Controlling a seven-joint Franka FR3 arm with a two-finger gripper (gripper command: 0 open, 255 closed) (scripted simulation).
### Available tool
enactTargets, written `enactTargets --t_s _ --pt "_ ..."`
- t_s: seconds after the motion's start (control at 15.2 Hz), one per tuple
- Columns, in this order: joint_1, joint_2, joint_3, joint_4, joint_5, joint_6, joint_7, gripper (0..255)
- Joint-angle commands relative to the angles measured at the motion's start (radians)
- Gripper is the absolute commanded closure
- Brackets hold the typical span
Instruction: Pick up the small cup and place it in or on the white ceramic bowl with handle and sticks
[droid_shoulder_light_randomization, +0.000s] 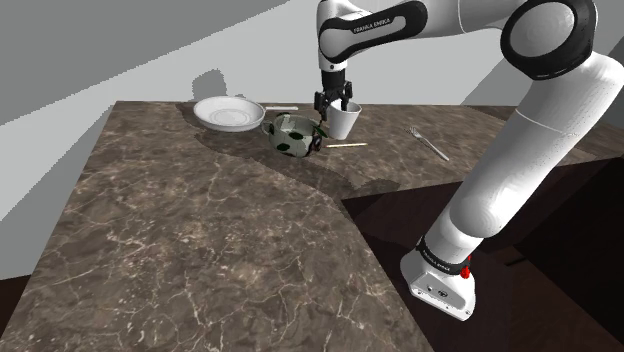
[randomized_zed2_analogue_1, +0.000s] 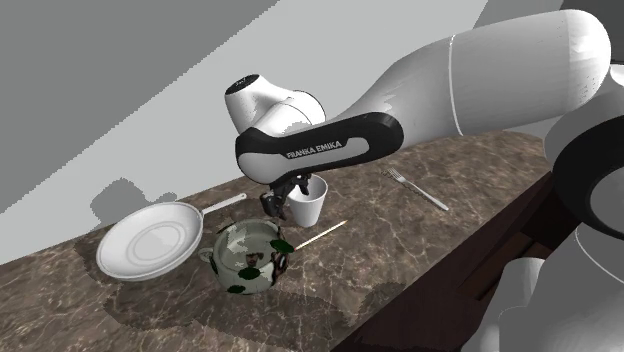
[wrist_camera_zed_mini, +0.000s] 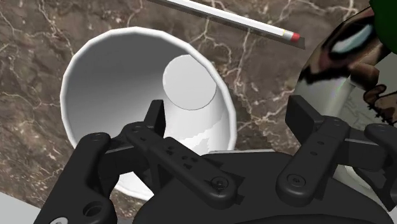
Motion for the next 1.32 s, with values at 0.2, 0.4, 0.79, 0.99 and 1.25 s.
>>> enactTargets --t_s 0.2,0.4,0.79,0.99,1.25 --pt "0.000 0.000 0.000 0.000 0.000 0.000 0.000 255" --pt "0.000 0.000 0.000 0.000 0.000 0.000 0.000 255" --pt "0.000 -0.007 0.001 0.019 0.001 -0.025 -0.004 255" --pt "0.001 -0.015 0.001 0.050 0.003 -0.064 -0.011 255" --pt "0.002 -0.023 0.002 0.094 0.005 -0.115 -0.020 255"
